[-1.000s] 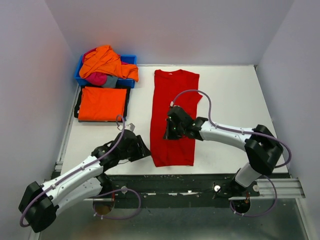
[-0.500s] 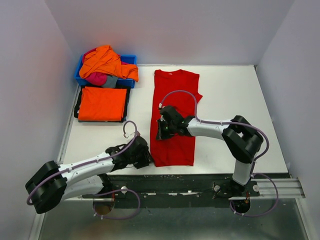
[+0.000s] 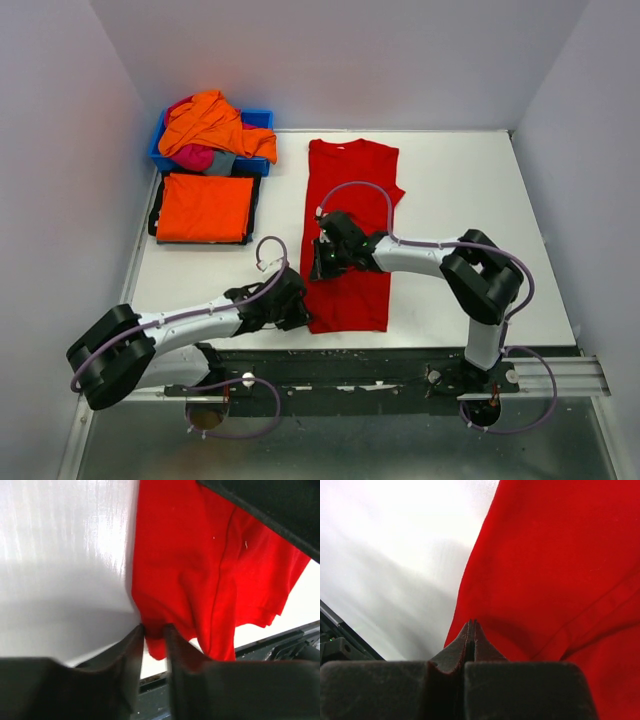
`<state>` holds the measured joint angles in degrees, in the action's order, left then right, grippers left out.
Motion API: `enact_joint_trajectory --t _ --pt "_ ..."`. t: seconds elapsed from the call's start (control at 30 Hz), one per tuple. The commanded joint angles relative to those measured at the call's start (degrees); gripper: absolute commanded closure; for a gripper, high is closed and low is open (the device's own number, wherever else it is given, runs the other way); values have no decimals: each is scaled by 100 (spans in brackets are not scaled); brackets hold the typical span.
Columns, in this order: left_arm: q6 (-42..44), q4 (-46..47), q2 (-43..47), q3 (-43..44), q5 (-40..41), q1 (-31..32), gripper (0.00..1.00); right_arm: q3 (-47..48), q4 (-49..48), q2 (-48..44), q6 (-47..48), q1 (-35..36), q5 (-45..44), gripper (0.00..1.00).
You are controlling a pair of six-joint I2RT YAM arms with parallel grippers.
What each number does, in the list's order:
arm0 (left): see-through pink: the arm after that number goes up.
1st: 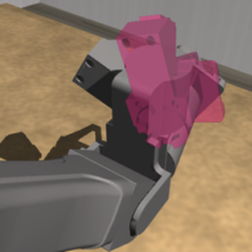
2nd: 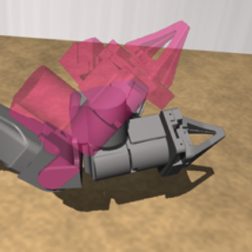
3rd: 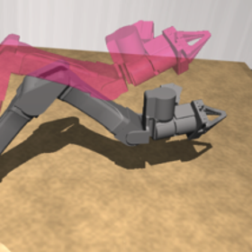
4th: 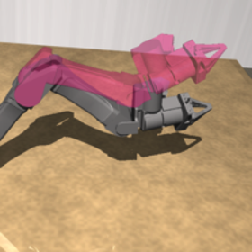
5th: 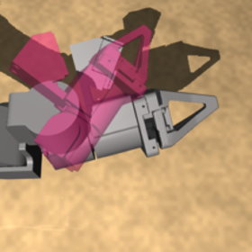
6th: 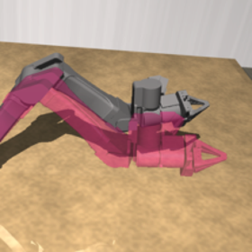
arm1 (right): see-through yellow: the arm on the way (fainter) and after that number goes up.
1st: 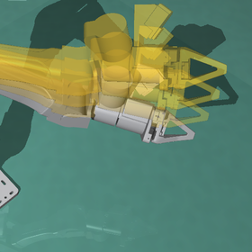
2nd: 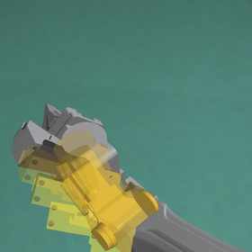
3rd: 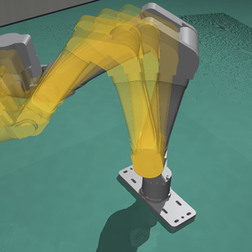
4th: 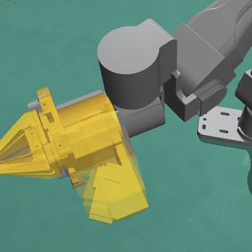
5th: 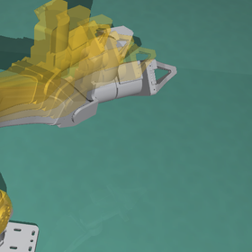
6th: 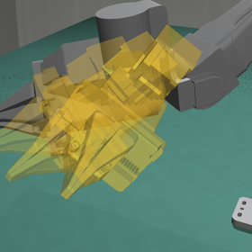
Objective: Fold and stack the t-shirts
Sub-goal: Grab the bottom of the folded rectangular tshirt with both arms
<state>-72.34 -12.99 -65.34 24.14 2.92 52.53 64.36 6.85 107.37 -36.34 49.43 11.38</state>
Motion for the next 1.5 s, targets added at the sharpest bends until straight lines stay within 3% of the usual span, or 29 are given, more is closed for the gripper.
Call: enact_joint_trajectory --t 0.0,0.1,0.43,0.5,0.7,0.83,1.07,1.23,1.47 --pt "105 87 -242 82 69 29 77 147 -88 143 101 -12 58 99" --pt "114 -360 143 47 156 29 94 208 44 257 31 -47 -21 99" --pt "474 -1732 804 -14 7 11 95 244 290 469 -172 -372 145 99" --pt "545 -1820 769 -59 -80 11 90 218 282 416 -154 -364 128 99" --pt "861 -2320 663 239 50 11 50 139 194 223 -5 -364 189 99" --pt "1133 -2533 926 661 235 3 43 -133 -122 -180 170 -373 418 99" --pt "2064 -2112 743 1215 148 -1050 43 -1047 26 -1463 -179 -373 269 64" --pt "2653 -1041 199 1443 -256 -2070 43 -1794 185 -2132 -725 -241 409 61" --pt "2953 234 -1102 2384 -625 -2642 43 -2041 167 -2282 -1366 154 760 46"
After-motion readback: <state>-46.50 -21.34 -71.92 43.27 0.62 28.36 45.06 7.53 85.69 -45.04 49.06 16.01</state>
